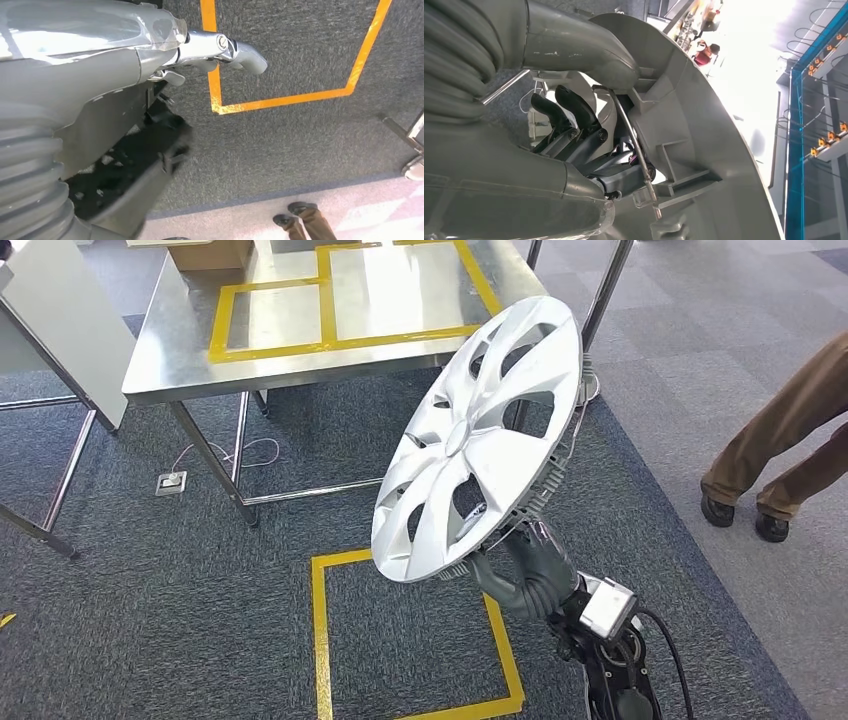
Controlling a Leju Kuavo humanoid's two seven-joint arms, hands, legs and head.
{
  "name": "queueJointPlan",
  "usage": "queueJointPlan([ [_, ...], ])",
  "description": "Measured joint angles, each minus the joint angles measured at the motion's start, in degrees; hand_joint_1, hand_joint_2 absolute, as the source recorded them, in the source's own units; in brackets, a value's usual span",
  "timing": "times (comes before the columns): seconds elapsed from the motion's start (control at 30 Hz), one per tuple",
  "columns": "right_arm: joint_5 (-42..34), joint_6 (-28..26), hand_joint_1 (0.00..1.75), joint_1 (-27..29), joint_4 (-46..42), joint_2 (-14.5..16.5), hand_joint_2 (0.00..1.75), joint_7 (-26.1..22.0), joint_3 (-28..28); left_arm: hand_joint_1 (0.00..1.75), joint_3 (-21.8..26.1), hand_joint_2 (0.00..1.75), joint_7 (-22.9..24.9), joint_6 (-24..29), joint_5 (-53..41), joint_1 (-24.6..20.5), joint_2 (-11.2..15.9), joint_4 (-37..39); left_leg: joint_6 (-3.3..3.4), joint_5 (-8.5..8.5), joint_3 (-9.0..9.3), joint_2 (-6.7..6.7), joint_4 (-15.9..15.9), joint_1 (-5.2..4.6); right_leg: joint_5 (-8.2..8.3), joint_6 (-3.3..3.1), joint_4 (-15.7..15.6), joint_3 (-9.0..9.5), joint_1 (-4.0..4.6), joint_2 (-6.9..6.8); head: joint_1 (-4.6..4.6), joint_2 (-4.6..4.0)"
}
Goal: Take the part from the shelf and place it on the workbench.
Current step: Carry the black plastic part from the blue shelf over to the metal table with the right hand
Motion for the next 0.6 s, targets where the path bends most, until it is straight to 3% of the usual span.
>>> queueJointPlan([
  [0.03, 0.01, 0.0, 1.75, 0.06, 0.01, -0.02, 1.75, 0.03, -0.01, 0.0, 0.01, 1.75, 0.08, 0.12, 0.0, 0.05, 0.0, 0.0, -0.25, -0.22, 0.46, 0.01, 0.05, 0.1, 0.52, 0.13, 0.17, -0.49, -0.14, -0.02, 0.0, 0.0],
  [0.07, 0.01, 0.0, 1.75, 0.11, 0.01, -0.03, 1.75, 0.05, -0.01, 0.0, 0.02, 1.75, 0.15, 0.15, 0.0, 0.08, -0.01, 0.0, -0.57, -0.49, 0.99, -0.07, 0.13, 0.27, 1.95, 0.27, -1.95, 0.19, -0.33, -0.03, -0.01, 0.0],
  [0.13, 0.01, 0.0, 1.75, 0.13, 0.02, -0.07, 1.75, 0.07, -0.01, 0.0, 0.03, 1.75, 0.52, 0.59, -0.01, 0.08, -0.02, 0.0, -1.48, -1.38, 2.06, -0.35, 0.47, 0.64, 5.99, 0.81, -9.85, 3.27, -0.77, 0.17, 0.06, 0.0],
  [0.2, 0.03, 0.0, 1.75, 0.1, 0.06, -0.13, 1.75, 0.05, -0.01, 0.0, 0.03, 1.75, 1.34, 1.81, -0.09, -0.08, 0.01, 0.0, -2.44, -2.25, 2.09, -0.61, 0.83, 0.79, 7.64, 0.25, -14.56, 4.85, -0.73, 0.47, 0.2, 0.0],
  [0.23, 0.04, 0.0, 1.75, 0.12, 0.07, -0.16, 1.75, 0.05, -0.03, 0.0, 0.04, 1.75, 1.85, 2.55, -0.16, -0.11, 0.02, 0.0, -2.8, -2.55, 1.87, -0.65, 0.93, 0.81, 7.51, -0.41, -14.83, 4.82, -0.61, 0.57, 0.18, 0.0],
  [0.3, 0.05, 0.0, 1.75, 0.18, 0.05, -0.17, 1.75, 0.05, -0.07, 0.0, 0.04, 1.75, 2.63, 3.68, -0.33, -0.09, 0.0, 0.01, -2.67, -2.72, 1.59, -0.54, 0.76, 0.84, 7.8, -1.29, -14.79, 4.89, -0.5, 0.53, -0.04, 0.0],
  [0.4, 0.04, 0.0, 1.75, 0.22, 0.05, -0.22, 1.75, 0.07, -0.19, 0.0, 0.04, 1.75, 3.08, 3.91, -0.54, -0.14, 0.0, 0.02, -2.07, -2.52, 1.93, -0.32, 0.23, 0.81, 7.54, -1.63, -14.86, 4.93, -0.47, 0.59, -0.25, 0.0],
  [0.5, 0.01, 0.0, 1.75, 0.26, 0.05, -0.25, 1.75, 0.03, -0.22, 0.0, 0.05, 1.75, 3.3, 1.11, -0.1, -0.19, 0.02, 0.02, -2.11, -2.65, 2.5, -0.15, -0.36, 0.8, 7.15, -2.11, -14.9, 5.13, -0.5, 0.77, -0.25, 0.0],
  [0.6, -0.01, 0.0, 1.75, 0.34, 0.05, -0.26, 1.75, 0.01, -0.23, 0.0, 0.05, 1.75, 3.28, -1.25, 0.12, -0.21, 0.1, 0.02, -2.36, -3.24, 2.81, 0.03, -0.6, 0.79, 6.99, -2.06, -14.96, 5.18, -0.88, 0.81, -0.29, 0.0],
])
